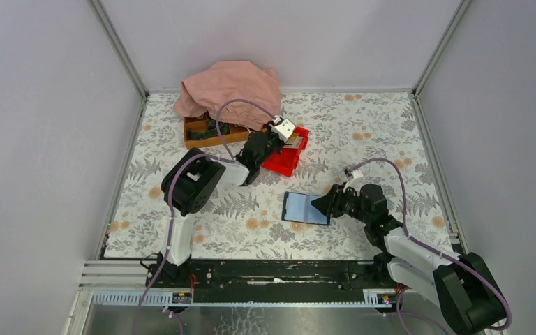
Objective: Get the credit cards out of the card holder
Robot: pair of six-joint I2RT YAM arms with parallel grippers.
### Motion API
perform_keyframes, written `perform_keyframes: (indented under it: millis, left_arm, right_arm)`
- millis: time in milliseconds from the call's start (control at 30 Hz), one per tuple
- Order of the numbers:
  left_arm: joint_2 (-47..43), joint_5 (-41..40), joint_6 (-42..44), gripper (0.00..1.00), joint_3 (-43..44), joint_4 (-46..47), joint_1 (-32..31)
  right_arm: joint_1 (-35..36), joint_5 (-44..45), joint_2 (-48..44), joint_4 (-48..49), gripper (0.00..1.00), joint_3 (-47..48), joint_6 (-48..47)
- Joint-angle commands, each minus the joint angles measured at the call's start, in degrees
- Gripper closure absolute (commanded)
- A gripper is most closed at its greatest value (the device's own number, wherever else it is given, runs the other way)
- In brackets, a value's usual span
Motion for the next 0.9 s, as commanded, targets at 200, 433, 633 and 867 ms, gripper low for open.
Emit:
perform_keyframes:
  millis: [200,433,633,867]
  left_arm:
    - [2.28,-0.74,1.21,0.82,2.72,-1.78,-0.21]
    - [0.35,-1.92,-0.10,0.63,-0.02,1.53,-0.25]
    - [-5.19,-2.02,-1.91,0.61,-3.57,4.49,-0.88]
    - [-14.04,-0.50,-7.87,0.60,-6.41,3.16,-2.30]
  right_arm:
    - [0.02,1.05,-0.33,1.45,0.56,2.40,-0.88]
    - [0.03,0.95,-0.16,1.52,0.56,2.49,-1.02]
    - [-0.01,1.01,0.23,1.71,0.56,2.45,-0.97]
    - [0.02,2.95,-0.22,0.39,0.56,2.57,-0.79]
